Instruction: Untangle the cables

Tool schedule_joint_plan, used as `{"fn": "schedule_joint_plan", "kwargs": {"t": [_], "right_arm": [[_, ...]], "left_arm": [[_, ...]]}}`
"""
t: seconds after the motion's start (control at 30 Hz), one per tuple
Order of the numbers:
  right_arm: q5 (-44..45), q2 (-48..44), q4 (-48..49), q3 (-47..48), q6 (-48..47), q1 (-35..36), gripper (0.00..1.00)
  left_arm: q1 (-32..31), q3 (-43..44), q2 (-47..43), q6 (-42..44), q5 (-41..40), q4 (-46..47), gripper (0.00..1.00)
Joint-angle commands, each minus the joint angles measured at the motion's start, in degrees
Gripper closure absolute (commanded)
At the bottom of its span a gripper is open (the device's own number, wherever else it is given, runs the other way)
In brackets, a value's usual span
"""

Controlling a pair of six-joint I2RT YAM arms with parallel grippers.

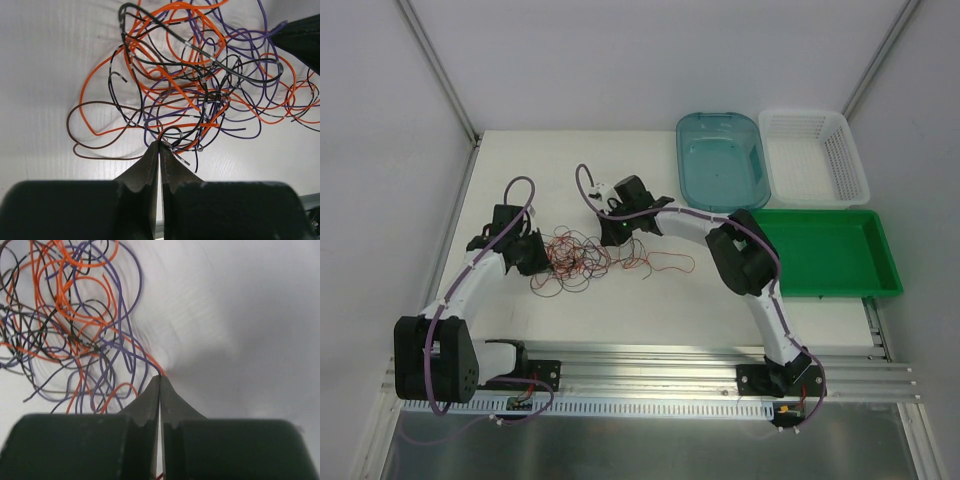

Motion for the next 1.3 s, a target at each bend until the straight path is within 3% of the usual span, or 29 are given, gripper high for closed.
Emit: {"fn": "schedule_joint_plan", "kwargs": {"t": [0.0,0.23,0.43,0.5,0.6,0.63,0.73,0.83,1.27], "right_arm": [[1.49,-10.95,7.35,-5.5,3.13,-0.94,0.99],[14.83,-24.57,11.85,-24.99,8.4,-2.79,0.99],[17.32,-29.85,10.96,-31.88,12.27,-2.52,0.99],[16.88,-29.86,10.79,-32.23,12.28,-2.52,0.99],[15.48,-28.63,10.26,-31.1,11.58,-2.35,0.9],[14.95,-28.28,10.26,-30.83,11.31,-2.35,0.79],[12.5,-26.79,10.79,-29.69,10.35,-2.43,0.6],[11.08,-25.03,11.05,-28.55,9.64,-2.35,0.52],[2.29,-18.17,9.38,-22.57,6.04,-1.65,0.48]], "left_arm": [[-0.84,1.48,-1.84,1.29,0.07,-0.7,1.0],[-3.73,1.74,-1.49,2.69,1.48,-0.7,1.0],[-7.51,1.75,-1.4,3.84,2.62,-0.61,1.0],[-8.22,1.75,-1.14,4.01,2.8,-0.7,1.0],[-8.66,1.75,-0.97,4.19,2.89,-0.7,1.0],[-8.66,1.83,-0.88,4.19,2.89,-0.7,1.0],[-8.92,1.75,-0.7,4.28,2.8,-0.7,1.0],[-8.92,1.92,-0.61,4.28,2.71,-0.7,1.0],[-9.01,1.92,-0.09,4.37,2.53,-0.79,1.0]]}}
